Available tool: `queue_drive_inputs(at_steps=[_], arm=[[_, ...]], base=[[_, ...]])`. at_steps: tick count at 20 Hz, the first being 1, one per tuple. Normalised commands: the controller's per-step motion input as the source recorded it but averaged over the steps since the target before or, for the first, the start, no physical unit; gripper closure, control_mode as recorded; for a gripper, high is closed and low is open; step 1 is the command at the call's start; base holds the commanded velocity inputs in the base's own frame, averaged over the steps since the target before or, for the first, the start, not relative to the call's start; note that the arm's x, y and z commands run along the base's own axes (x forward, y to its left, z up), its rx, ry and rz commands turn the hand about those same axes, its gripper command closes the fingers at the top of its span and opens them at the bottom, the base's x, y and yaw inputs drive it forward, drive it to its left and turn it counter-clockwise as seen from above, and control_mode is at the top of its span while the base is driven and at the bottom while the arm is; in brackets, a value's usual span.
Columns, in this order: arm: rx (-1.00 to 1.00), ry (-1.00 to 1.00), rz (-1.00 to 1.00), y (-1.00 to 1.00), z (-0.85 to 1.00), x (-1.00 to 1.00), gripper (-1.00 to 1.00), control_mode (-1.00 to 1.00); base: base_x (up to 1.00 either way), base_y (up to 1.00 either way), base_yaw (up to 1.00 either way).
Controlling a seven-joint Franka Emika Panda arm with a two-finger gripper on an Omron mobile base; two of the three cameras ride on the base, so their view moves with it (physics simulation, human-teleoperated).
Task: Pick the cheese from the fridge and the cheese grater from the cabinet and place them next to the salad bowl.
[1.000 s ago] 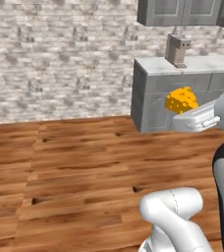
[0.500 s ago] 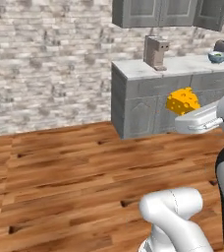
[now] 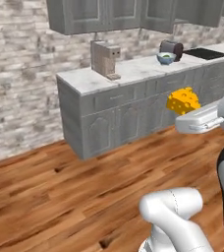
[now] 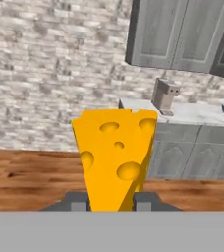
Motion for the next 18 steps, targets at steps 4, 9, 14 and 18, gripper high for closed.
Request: queue_drive_inputs(at_steps=[4,9,14,18], arm=[[0.0,0.0,0.0,0.0,0.0,0.0,1.0,1.0],[0.0,0.0,0.0,0.0,0.0,0.0,1.0,1.0],[0.0,0.0,0.0,0.0,0.0,0.0,1.0,1.0],[0.0,0.0,0.0,0.0,0.0,0.0,1.0,1.0]], base=[[0.94,-0.59,-0.6],[0.9,-0.77,-0.62],[1.0,-0.72,-0.53],[1.0,-0.58,-0.49]])
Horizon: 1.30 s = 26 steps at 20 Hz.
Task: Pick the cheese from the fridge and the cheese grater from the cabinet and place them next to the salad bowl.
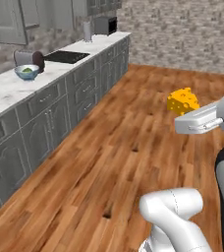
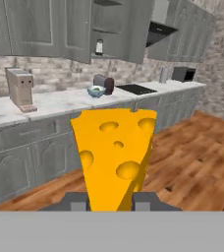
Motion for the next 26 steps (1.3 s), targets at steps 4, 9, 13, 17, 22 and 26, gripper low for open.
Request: queue_drive_inputs(at_steps=[4,9,13,17,22,26], arm=[[0.0,0.0,0.0,0.0,0.0,0.0,1.0,1.0],[0.0,0.0,0.0,0.0,0.0,0.0,1.0,1.0],[0.0,0.0,0.0,0.0,0.0,0.0,1.0,1.0],[0.0,0.0,0.0,0.0,0.0,0.0,1.0,1.0],[0.0,0.0,0.0,0.0,0.0,0.0,1.0,1.0],[0.0,0.0,0.0,0.0,0.0,0.0,1.0,1.0]], base=[[1.0,-0.45,-0.44],[1.0,-0.37,-0.37],[1.0,-0.29,-0.1],[1.0,-0.31,0.13],[1.0,-0.19,0.4],[1.0,0.0,0.62]])
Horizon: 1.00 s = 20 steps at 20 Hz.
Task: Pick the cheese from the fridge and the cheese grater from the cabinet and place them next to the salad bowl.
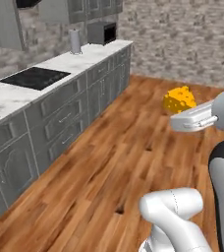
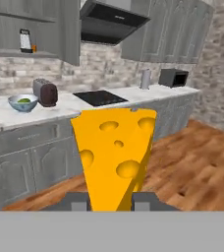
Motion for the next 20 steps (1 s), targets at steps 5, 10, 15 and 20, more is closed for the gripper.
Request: queue_drive_inputs(at_steps=[5,10,15,20], arm=[[0.0,0.0,0.0,0.0,0.0,0.0,1.0,1.0],[0.0,0.0,0.0,0.0,0.0,0.0,1.0,1.0],[0.0,0.0,0.0,0.0,0.0,0.0,1.0,1.0],[0.0,0.0,0.0,0.0,0.0,0.0,1.0,1.0]], base=[[1.0,0.0,0.7],[1.0,0.0,0.73],[1.0,0.0,0.7],[1.0,-0.14,0.59]])
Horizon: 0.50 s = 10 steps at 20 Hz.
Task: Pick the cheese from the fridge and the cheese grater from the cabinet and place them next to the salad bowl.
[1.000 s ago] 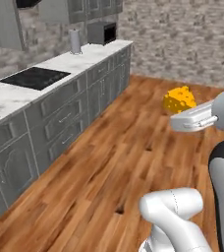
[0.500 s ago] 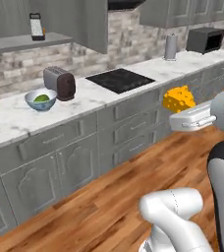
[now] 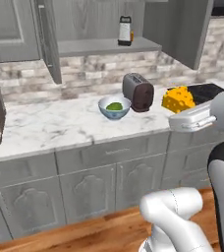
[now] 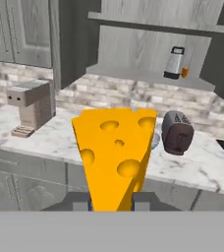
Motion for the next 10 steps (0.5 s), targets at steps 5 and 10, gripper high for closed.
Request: queue_drive_inputs(at_steps=[5,10], arm=[[0.0,0.0,0.0,0.0,0.0,0.0,1.0,1.0],[0.0,0.0,0.0,0.0,0.0,0.0,1.0,1.0]], base=[[1.0,-0.81,0.27],[1.0,-0.96,0.08]])
